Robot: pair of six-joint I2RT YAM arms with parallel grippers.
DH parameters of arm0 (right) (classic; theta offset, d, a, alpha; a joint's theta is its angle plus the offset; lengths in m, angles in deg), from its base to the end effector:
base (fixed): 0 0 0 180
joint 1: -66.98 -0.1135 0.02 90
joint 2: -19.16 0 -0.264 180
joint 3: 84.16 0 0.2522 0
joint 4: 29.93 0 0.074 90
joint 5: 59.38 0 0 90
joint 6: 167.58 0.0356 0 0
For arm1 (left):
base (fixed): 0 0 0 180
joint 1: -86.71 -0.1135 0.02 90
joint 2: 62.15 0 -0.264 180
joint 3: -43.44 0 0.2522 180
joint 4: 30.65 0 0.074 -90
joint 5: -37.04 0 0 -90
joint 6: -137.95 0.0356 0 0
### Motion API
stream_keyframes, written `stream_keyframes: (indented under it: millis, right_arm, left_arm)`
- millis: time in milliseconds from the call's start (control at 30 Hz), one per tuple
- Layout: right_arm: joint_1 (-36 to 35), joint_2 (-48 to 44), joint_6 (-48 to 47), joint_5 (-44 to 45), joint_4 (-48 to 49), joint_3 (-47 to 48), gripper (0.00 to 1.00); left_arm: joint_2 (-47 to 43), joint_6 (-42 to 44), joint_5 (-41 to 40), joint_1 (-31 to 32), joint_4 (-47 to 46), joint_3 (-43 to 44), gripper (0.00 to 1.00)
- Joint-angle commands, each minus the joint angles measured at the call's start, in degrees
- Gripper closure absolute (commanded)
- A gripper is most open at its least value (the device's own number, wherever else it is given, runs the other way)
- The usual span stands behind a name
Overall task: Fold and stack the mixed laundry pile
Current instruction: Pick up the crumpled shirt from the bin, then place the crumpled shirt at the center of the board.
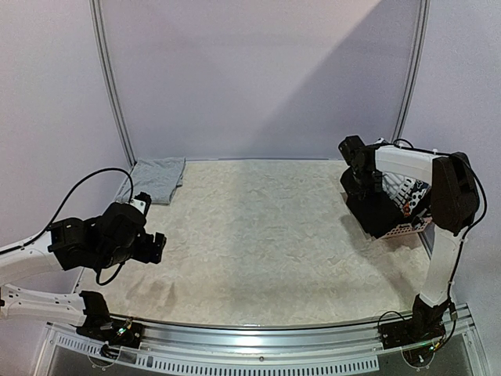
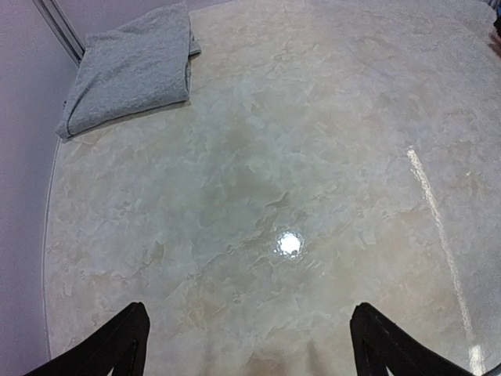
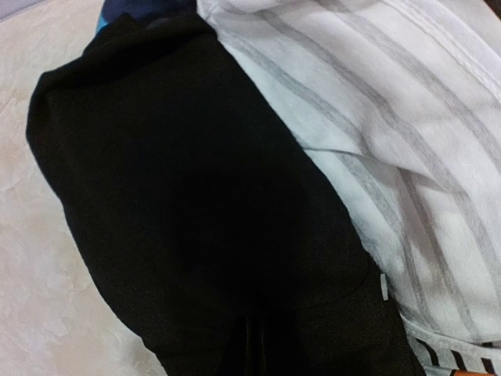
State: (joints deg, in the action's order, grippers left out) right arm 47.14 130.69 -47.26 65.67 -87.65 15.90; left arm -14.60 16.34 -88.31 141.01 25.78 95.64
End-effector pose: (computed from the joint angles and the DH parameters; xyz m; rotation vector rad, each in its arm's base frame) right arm 0.3838 0.1168 0.2125 0.3746 2.4890 -0.5231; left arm 0.1083 -0.1154 0.2478 0.1993 2.2576 -0.0065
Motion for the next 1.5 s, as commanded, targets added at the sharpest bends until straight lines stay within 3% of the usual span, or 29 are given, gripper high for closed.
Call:
stream_keyframes:
  millis: [0, 367, 600, 833, 933, 1100, 1333, 1367, 1467]
  right_arm:
    - [-0.1, -1.3, -0.1, 0.3, -1.6, 0.7, 1.0]
    - [-1.4, -13.5, -4.2, -1.8, -3.7, 5.3, 1.0]
    - [-3.8, -21.6, -6.2, -7.8, -2.5, 9.2, 1.0]
    - [-5.4, -29.4, -7.3, -23.5, 5.3, 9.3, 1.0]
    - [-8.0, -30.2, -8.0, -25.4, 5.8, 11.6, 1.0]
    - [-13.2, -30.2, -9.8, -38.8, 11.0, 15.5, 1.0]
    - [-24.7, -26.2, -13.6, -33.1, 12.4, 26.8, 1.0]
    - [-25.9, -26.1, -13.7, -26.7, 13.2, 26.9, 1.0]
    - [-29.6, -23.2, -13.6, 4.3, 7.8, 31.2, 1.0]
  left_arm:
    - [-0.4, -0.4, -0.1, 1.2, -0.5, -1.1, 0.09]
    - [0.4, -0.5, 0.2, 1.2, -1.2, -0.7, 0.09]
    - [2.1, -0.2, 2.4, 1.3, -3.5, -0.1, 0.1]
    - [3.6, 1.6, 6.8, 1.4, -8.8, 0.4, 0.12]
    - [4.8, 2.8, 8.6, 1.6, -11.4, 1.2, 0.12]
    - [7.8, 4.7, 11.3, 1.7, -15.7, 2.7, 0.13]
    - [11.3, 8.1, 17.4, 1.8, -24.7, 2.8, 0.12]
    - [11.6, 8.2, 17.0, 1.8, -24.7, 3.0, 0.12]
    - [11.5, 8.3, 15.7, 1.8, -23.8, 3.3, 0.12]
